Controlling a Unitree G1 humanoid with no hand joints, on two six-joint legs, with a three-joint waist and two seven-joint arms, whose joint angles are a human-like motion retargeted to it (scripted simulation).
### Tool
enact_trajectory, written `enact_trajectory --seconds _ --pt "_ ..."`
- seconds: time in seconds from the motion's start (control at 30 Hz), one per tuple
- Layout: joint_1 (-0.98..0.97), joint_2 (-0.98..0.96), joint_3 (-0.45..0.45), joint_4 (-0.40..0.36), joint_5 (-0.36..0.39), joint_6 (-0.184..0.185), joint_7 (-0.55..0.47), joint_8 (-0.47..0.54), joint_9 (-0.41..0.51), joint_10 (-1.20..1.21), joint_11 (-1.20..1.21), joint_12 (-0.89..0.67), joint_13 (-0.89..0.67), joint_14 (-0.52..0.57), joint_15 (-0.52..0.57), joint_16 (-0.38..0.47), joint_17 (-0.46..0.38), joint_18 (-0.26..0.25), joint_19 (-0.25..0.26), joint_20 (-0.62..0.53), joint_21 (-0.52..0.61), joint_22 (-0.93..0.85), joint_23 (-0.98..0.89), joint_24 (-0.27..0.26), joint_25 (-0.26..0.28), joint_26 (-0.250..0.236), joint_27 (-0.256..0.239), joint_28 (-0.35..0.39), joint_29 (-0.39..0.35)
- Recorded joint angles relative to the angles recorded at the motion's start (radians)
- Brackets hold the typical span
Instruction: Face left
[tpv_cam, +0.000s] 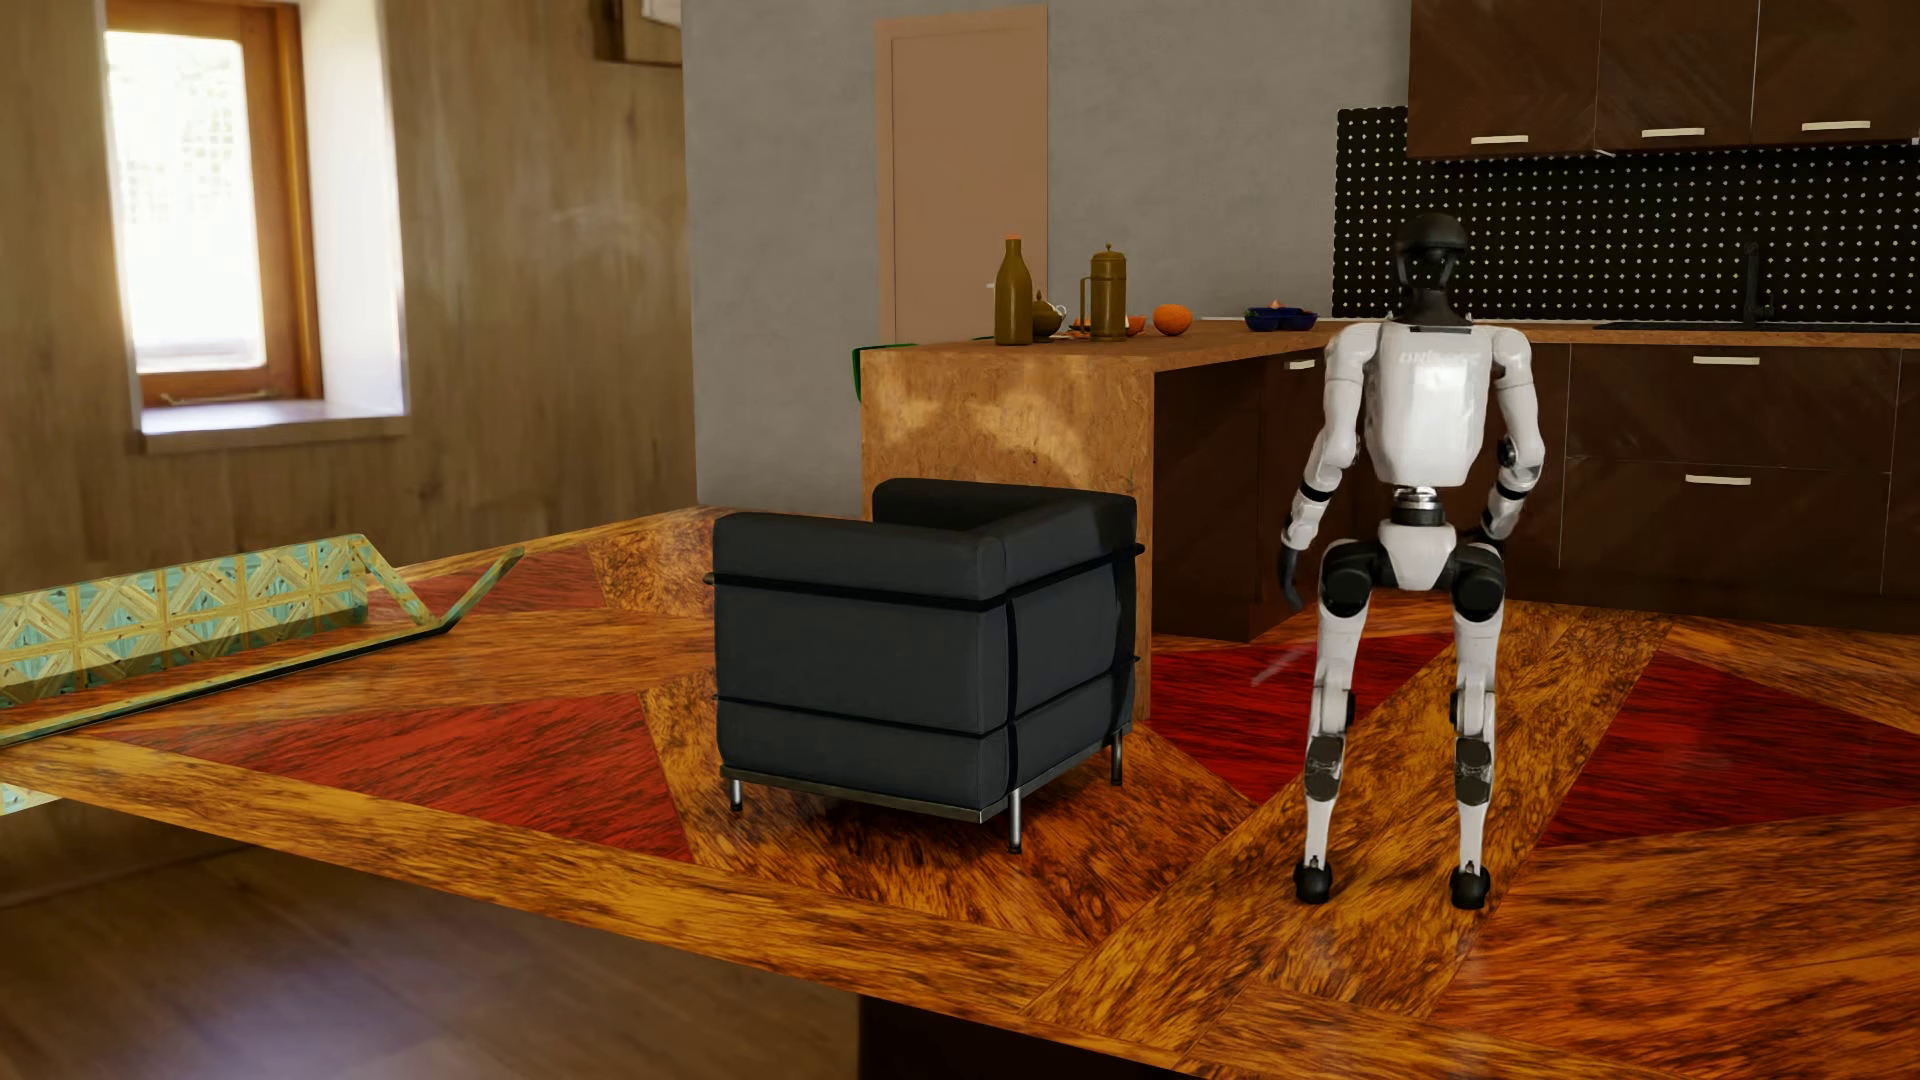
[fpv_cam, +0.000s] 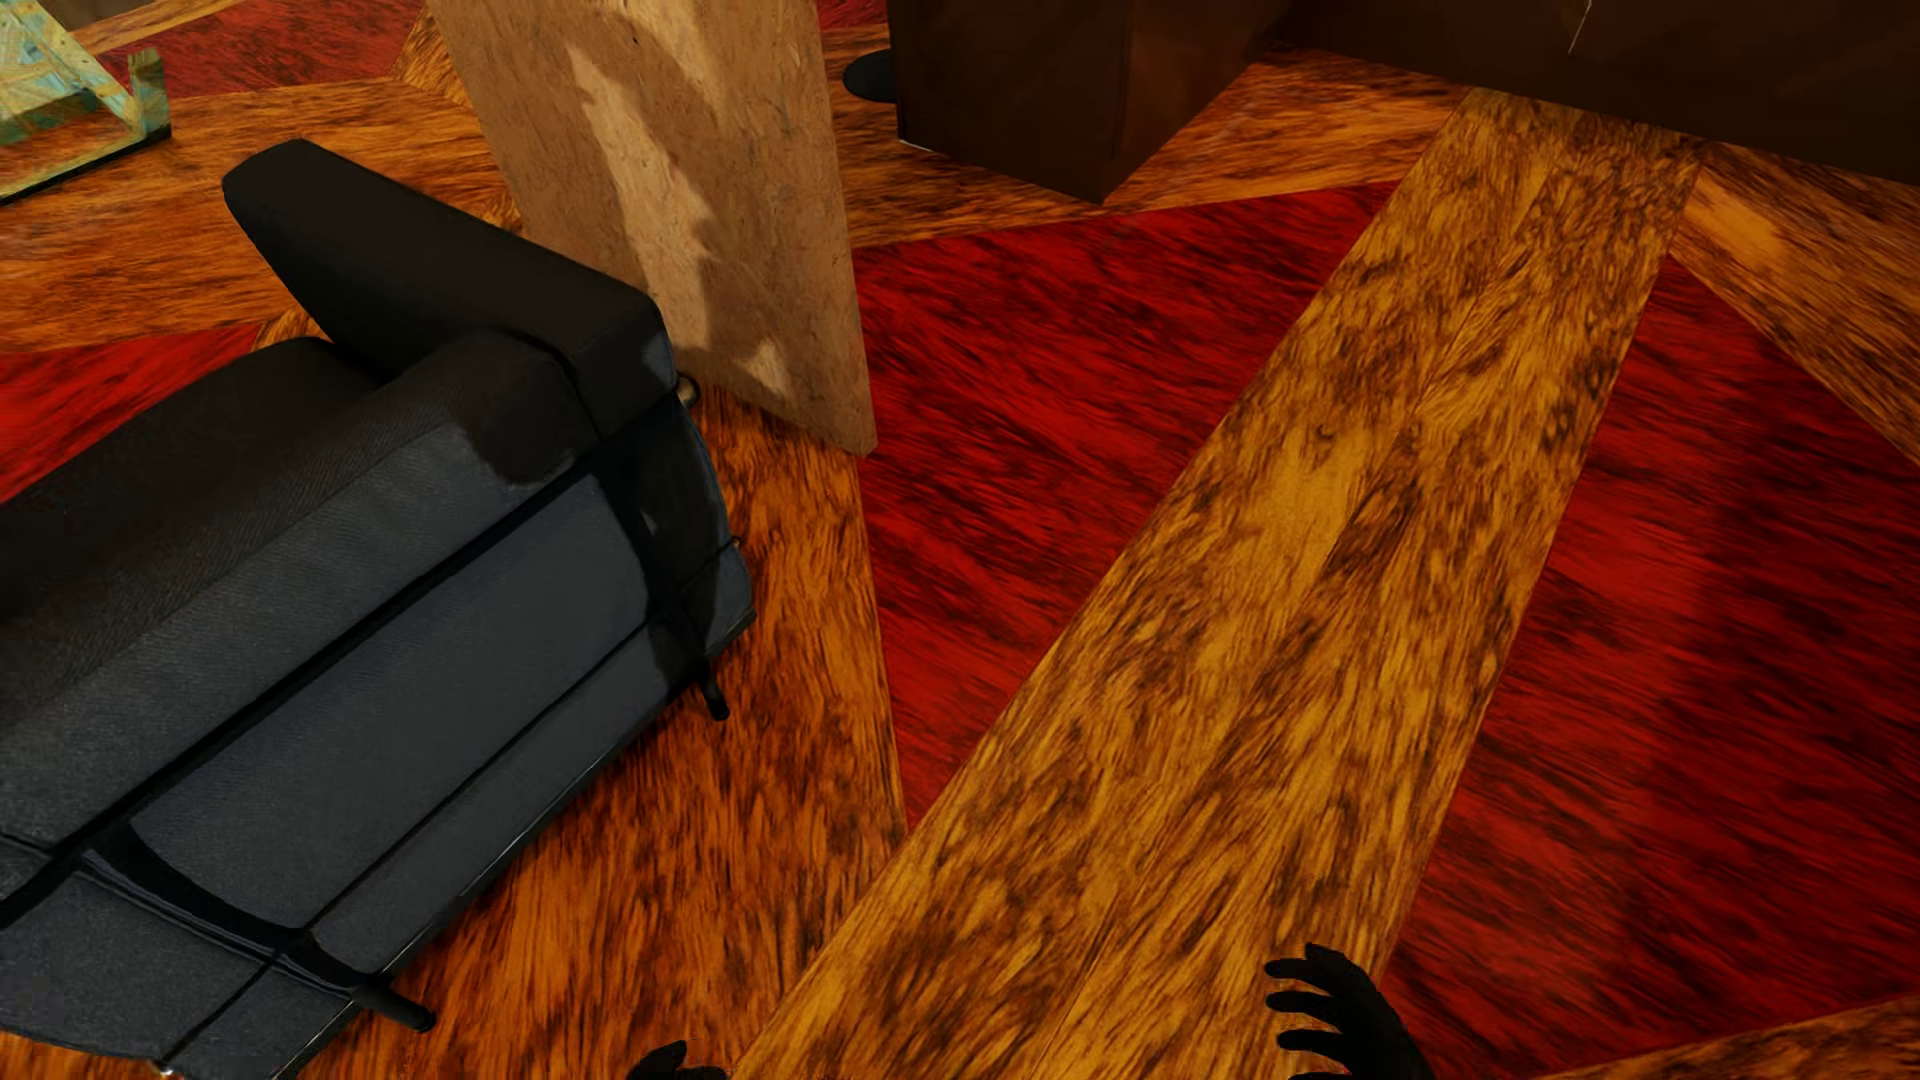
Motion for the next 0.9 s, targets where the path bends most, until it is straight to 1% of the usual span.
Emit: enact_trajectory --seconds 0.03,0.07,0.1,0.13,0.17,0.2,0.23,0.27,0.3,0.33,0.37,0.4,0.47,0.5,0.53,0.57,0.6,0.63,0.67,0.7,0.73,0.77,0.8,0.83,0.87,0.9 --pt "0.008 0.018 -0.013 -0.001 -0.002 0.012 -0.007 -0.004 0.003 0.001 -0.004 0.015 -0.021 0.000 -0.005 -0.020 0.002 -0.001 0.004 0.014 0.003 0.003 0.009 -0.006 0.006 0.007 0.001 -0.003 0.014" --pt "0.011 0.018 -0.038 -0.013 0.002 0.007 -0.015 0.033 0.010 0.003 0.012 0.021 -0.052 -0.002 -0.019 -0.013 0.034 -0.002 0.013 0.001 0.022 0.015 0.003 -0.002 0.008 0.014 0.013 -0.005 0.021" --pt "0.006 0.017 -0.036 -0.018 0.008 0.010 -0.024 0.051 0.009 0.007 0.016 0.010 -0.042 -0.003 -0.025 -0.014 0.034 -0.002 0.018 -0.006 0.036 0.010 -0.001 -0.002 0.007 0.020 0.004 -0.006 0.024" --pt "0.001 0.019 -0.018 -0.023 0.005 0.019 -0.031 0.049 0.006 0.011 0.017 0.009 -0.015 -0.004 -0.030 -0.030 0.008 -0.001 0.022 0.005 0.033 0.002 -0.008 -0.004 0.006 0.018 -0.004 -0.007 0.028" --pt "0.002 0.030 -0.002 -0.017 -0.003 0.027 -0.026 0.036 0.006 0.012 0.016 0.020 0.012 -0.002 -0.035 -0.024 0.008 -0.002 0.024 0.007 0.004 -0.016 -0.010 -0.003 0.003 0.014 -0.001 -0.008 0.027" --pt "0.002 0.036 0.010 -0.009 -0.008 0.031 -0.012 0.033 -0.001 0.008 0.012 0.026 0.019 0.002 -0.037 -0.031 0.003 -0.001 0.028 0.017 0.009 0.003 -0.001 0.004 -0.002 0.011 0.014 -0.005 0.025" --pt "0.004 0.034 0.009 -0.014 -0.018 0.020 -0.003 0.039 -0.007 -0.014 0.009 0.024 0.018 0.015 -0.039 -0.015 0.009 -0.001 0.031 0.018 0.019 0.007 -0.002 0.010 -0.010 0.019 0.034 -0.005 0.025" --pt "0.002 0.040 0.007 -0.011 -0.016 0.024 -0.007 0.034 -0.013 -0.023 -0.005 0.010 0.013 0.022 -0.035 0.009 0.011 -0.002 0.032 -0.008 0.013 0.009 -0.007 0.012 -0.020 0.033 0.044 -0.005 0.028" --pt "0.004 0.044 -0.007 -0.015 -0.011 0.023 -0.010 0.053 -0.006 -0.021 -0.001 0.008 -0.016 0.020 -0.042 0.009 0.026 -0.001 0.037 0.011 0.016 0.009 -0.009 0.019 -0.028 0.040 0.048 -0.007 0.029" --pt "-0.004 0.044 -0.017 -0.021 -0.007 0.025 -0.017 0.071 -0.009 -0.014 0.002 0.012 -0.018 0.017 -0.050 -0.007 0.009 0.000 0.043 0.025 0.034 0.014 -0.023 0.025 -0.029 0.041 0.038 -0.007 0.030" --pt "-0.013 0.051 -0.012 -0.020 0.005 0.031 -0.028 0.084 -0.011 0.001 -0.002 0.013 -0.007 0.009 -0.058 -0.009 0.011 0.001 0.046 0.010 0.020 0.016 -0.018 0.029 -0.023 0.038 0.018 -0.007 0.030" --pt "-0.014 0.050 -0.015 -0.014 -0.001 0.036 -0.023 0.078 0.007 0.022 0.036 0.023 -0.014 0.004 -0.059 -0.009 0.016 0.000 0.055 -0.015 0.014 0.000 -0.010 0.033 -0.009 0.030 0.012 -0.006 0.028" --pt "-0.028 0.012 -0.010 -0.029 -0.009 0.031 -0.053 0.080 0.020 0.027 0.125 0.043 -0.016 0.015 -0.019 -0.022 0.029 -0.001 0.067 0.001 0.028 -0.005 -0.026 0.040 0.012 0.001 0.032 -0.010 0.027" --pt "-0.035 0.034 -0.013 -0.033 0.006 0.025 -0.068 0.108 0.014 0.026 0.090 0.061 -0.025 0.020 -0.036 -0.020 0.033 -0.002 0.080 0.013 0.036 0.006 -0.018 0.029 0.013 -0.028 0.044 0.004 0.032" --pt "-0.040 0.068 0.002 -0.043 0.004 0.007 -0.071 0.125 0.007 0.011 0.020 0.055 -0.034 0.032 -0.074 -0.018 0.035 -0.002 0.092 0.017 0.025 0.021 0.000 0.020 0.014 -0.044 0.048 0.015 0.036" --pt "-0.040 0.084 0.044 -0.034 -0.001 0.004 -0.060 0.107 0.002 -0.013 -0.020 0.029 -0.017 0.051 -0.068 -0.026 0.027 -0.010 0.069 -0.002 0.000 0.007 0.008 0.015 0.016 -0.042 0.041 0.023 0.040" --pt "-0.041 0.103 0.034 -0.008 -0.008 0.010 -0.023 0.091 0.004 -0.003 -0.035 0.033 -0.023 0.038 -0.064 -0.029 0.014 0.033 0.075 -0.002 0.013 -0.003 0.013 0.013 0.016 -0.037 0.035 0.025 0.043" --pt "-0.048 0.107 -0.003 0.011 -0.018 0.013 0.000 0.077 0.002 0.008 -0.027 0.037 -0.038 0.029 -0.070 -0.015 0.016 -0.017 0.078 -0.008 0.027 0.006 0.001 0.014 0.012 -0.029 0.034 0.022 0.044" --pt "-0.064 0.100 -0.030 0.015 -0.016 0.009 0.001 0.079 -0.014 0.004 -0.028 0.020 -0.029 0.060 -0.075 0.006 0.039 0.000 0.081 0.011 0.034 0.026 0.002 0.015 0.005 -0.015 0.020 0.011 0.041" --pt "-0.072 0.087 -0.048 0.006 -0.016 0.008 -0.014 0.085 -0.009 0.009 0.004 0.017 -0.015 0.063 -0.066 0.014 0.039 0.001 0.089 0.012 0.037 0.011 -0.025 0.016 -0.001 -0.004 0.018 0.006 0.040" --pt "-0.077 0.050 -0.055 -0.010 -0.022 0.009 -0.034 0.089 0.003 0.006 0.082 0.025 -0.002 0.074 -0.028 -0.009 0.026 0.003 0.090 0.018 0.032 0.000 -0.060 0.019 -0.009 -0.002 0.030 0.008 0.041" --pt "-0.071 0.021 -0.055 -0.030 -0.019 -0.003 -0.056 0.114 0.014 -0.016 0.148 0.055 -0.016 0.095 0.014 -0.011 0.027 0.002 0.084 0.007 0.026 -0.014 -0.050 0.009 -0.016 -0.020 0.054 0.020 0.043" --pt "-0.076 0.051 -0.024 -0.045 -0.011 -0.019 -0.073 0.143 0.000 -0.044 0.082 0.081 -0.022 0.108 -0.014 -0.015 0.006 0.006 0.072 0.027 0.029 -0.006 -0.027 -0.020 -0.024 -0.057 0.076 0.034 0.047" --pt "-0.085 0.119 0.019 -0.059 -0.017 -0.039 -0.079 0.154 -0.014 -0.063 -0.055 0.099 -0.015 0.107 -0.081 -0.009 0.004 0.010 0.065 0.027 0.015 -0.013 0.000 -0.047 -0.034 -0.084 0.077 0.044 0.049" --pt "-0.086 0.158 0.060 -0.039 -0.012 -0.020 -0.071 0.132 -0.006 -0.048 -0.106 0.096 -0.028 0.075 -0.069 -0.005 -0.007 0.051 0.131 0.022 -0.008 -0.006 0.028 -0.060 -0.035 -0.096 0.068 0.038 0.052" --pt "-0.106 0.148 0.044 -0.014 -0.019 -0.007 -0.034 0.118 0.004 -0.010 -0.070 0.087 -0.053 0.034 -0.072 -0.011 0.001 0.084 0.145 0.017 0.006 -0.006 0.015 -0.054 -0.025 -0.091 0.056 0.030 0.046"
